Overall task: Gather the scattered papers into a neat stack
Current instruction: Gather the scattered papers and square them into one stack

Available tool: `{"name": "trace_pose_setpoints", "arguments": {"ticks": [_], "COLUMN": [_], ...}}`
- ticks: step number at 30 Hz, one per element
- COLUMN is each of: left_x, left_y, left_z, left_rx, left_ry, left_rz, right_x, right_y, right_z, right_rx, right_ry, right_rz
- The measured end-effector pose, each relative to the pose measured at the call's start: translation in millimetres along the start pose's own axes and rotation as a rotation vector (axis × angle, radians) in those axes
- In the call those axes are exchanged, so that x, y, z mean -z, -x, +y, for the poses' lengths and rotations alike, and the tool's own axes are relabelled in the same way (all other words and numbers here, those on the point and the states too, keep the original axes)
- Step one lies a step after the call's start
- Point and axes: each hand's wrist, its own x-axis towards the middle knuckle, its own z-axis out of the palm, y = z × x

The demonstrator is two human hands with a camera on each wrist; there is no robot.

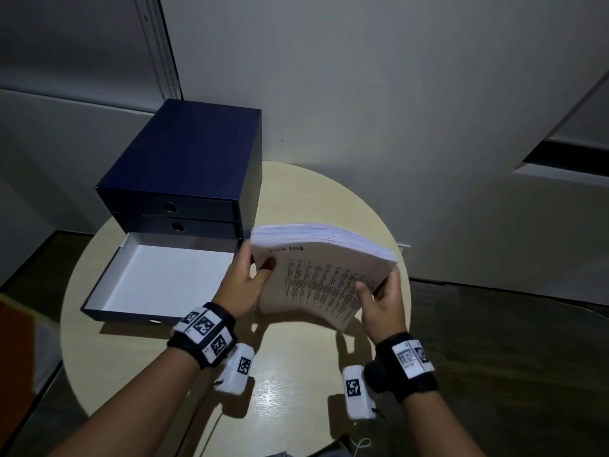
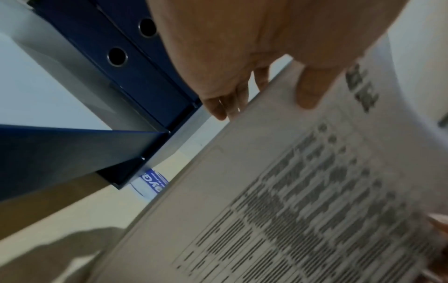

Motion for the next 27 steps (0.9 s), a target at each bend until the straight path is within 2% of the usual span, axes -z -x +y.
{"name": "trace_pose_setpoints", "arguments": {"ticks": [4,6,9,14,17,18,20,22,24,25,27], "left_x": [-13.5,-14.3,-14.6,-22.7,-20.1,-18.7,-17.5,-17.9,-21.6,-24.0,-27.5], "left_y": [-0.4,0.8,13.5,32.3,26.7,24.0,20.5,18.3,17.4,17.4,16.0], "left_z": [14.8,23.2,27.1,0.3,-0.1,0.0,1.9,3.8,7.4,12.5,21.1], "left_rx": [-0.003,-0.061,-0.147,0.013,0.02,0.019,0.005,-0.023,-0.071,-0.096,-0.151], "left_ry": [-0.084,-0.102,-0.009,0.047,0.045,0.035,-0.007,-0.023,-0.027,-0.056,-0.121], "left_rz": [0.069,0.107,0.127,0.043,0.033,0.035,0.031,0.031,0.015,0.004,-0.015], "right_x": [-12.0,-10.5,-3.1,-6.2,-3.2,-1.3,1.2,-1.7,-9.9,-14.2,-18.6], "right_y": [0.0,-3.2,-1.7,17.9,16.8,14.5,10.1,5.6,0.0,-5.6,-17.4], "right_z": [-8.4,-17.1,-16.7,14.9,12.9,5.8,-21.8,-62.7,-101.4,-114.3,-126.0], "right_rx": [-0.032,-0.007,0.009,-0.121,-0.153,-0.085,0.145,0.395,0.582,0.612,0.559], "right_ry": [0.037,-0.033,-0.07,0.093,0.093,0.096,0.142,0.355,0.752,0.935,1.165], "right_rz": [0.087,0.078,0.104,-0.003,0.043,0.092,0.19,0.21,0.1,-0.02,-0.284]}}
